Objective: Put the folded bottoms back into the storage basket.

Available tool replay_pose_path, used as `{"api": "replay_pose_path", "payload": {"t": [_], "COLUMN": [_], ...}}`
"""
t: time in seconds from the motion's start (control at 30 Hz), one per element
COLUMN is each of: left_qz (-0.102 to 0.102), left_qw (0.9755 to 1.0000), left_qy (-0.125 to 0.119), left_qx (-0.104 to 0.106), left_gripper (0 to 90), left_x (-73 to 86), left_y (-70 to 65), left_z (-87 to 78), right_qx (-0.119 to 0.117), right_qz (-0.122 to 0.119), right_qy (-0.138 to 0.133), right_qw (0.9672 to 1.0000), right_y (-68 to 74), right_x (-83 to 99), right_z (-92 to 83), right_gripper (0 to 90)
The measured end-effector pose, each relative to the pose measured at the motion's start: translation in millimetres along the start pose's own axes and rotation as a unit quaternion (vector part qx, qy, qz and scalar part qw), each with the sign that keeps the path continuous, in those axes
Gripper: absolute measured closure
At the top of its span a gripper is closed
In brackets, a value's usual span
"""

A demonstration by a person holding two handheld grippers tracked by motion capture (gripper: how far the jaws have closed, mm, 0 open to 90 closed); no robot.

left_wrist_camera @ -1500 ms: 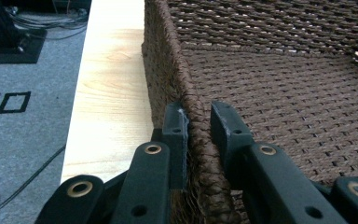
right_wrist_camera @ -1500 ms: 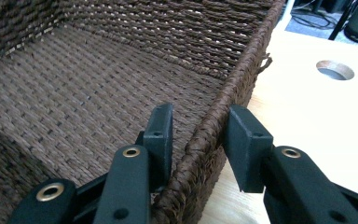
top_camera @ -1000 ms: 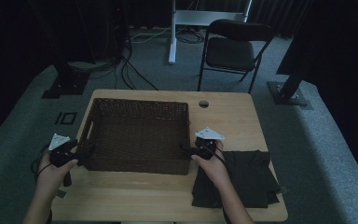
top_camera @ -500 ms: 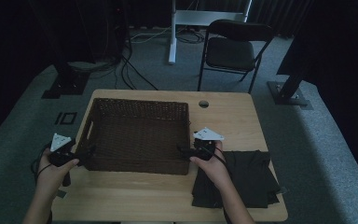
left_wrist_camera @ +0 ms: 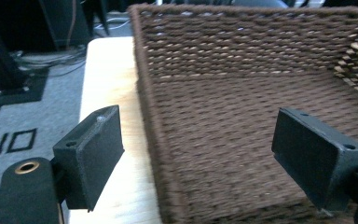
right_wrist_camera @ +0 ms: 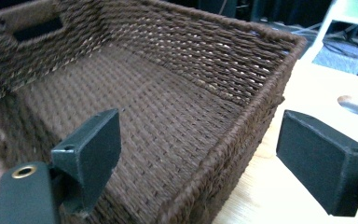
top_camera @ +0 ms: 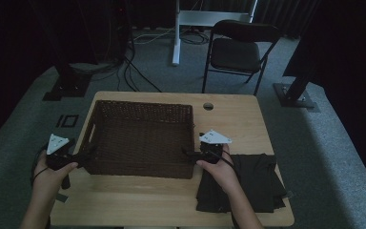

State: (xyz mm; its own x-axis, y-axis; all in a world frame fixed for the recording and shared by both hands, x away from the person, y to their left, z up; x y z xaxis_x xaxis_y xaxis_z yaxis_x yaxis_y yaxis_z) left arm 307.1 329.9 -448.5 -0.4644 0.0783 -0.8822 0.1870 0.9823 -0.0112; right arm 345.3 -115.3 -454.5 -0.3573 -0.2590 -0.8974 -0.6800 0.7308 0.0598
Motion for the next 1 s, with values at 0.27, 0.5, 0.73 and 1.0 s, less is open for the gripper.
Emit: {"api": "replay_pose_path", "payload": {"t": [0.27, 0.5, 0.73, 1.0], "left_qz": [0.009, 0.018, 0.025, 0.035], "left_qw": [0.9993, 0.9978, 0.9963, 0.9935], "left_qy": [-0.01, -0.016, -0.016, -0.017], "left_qx": [0.034, 0.063, 0.08, 0.107], "left_gripper": [16.3, 16.3, 16.3, 16.3], "left_x": [-10.3, -15.7, -18.0, -20.6], "left_y": [-19.0, -36.6, -50.5, -68.4], "left_z": [-6.1, -3.8, 0.8, 2.4], "right_qx": [0.007, 0.022, 0.037, 0.048], "right_qz": [-0.01, -0.003, 0.002, 0.006], "right_qy": [-0.005, -0.015, -0.016, -0.018], "right_qw": [0.9999, 0.9996, 0.9992, 0.9987], "right_y": [-1.3, -11.0, -18.2, -25.9], "right_x": [-0.9, 2.8, 6.7, 11.0], "right_z": [-13.0, -24.3, -36.1, -50.8], "right_gripper": [13.6, 13.6, 13.6, 13.6]}}
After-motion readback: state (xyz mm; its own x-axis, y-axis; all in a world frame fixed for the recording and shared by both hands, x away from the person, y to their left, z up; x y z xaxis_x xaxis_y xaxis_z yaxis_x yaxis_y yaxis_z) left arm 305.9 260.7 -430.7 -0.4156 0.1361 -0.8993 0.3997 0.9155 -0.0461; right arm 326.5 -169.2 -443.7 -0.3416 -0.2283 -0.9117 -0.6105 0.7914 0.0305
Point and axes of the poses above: each handheld gripper's, and its own axes: z roughly forward along the jaws, x roughly out of its underside, y roughly to its left, the point moved 1 cm from there along z, roughly forward along the jaws, and after that the axes turned 5 degrees about -x, right-handed, at the moved point
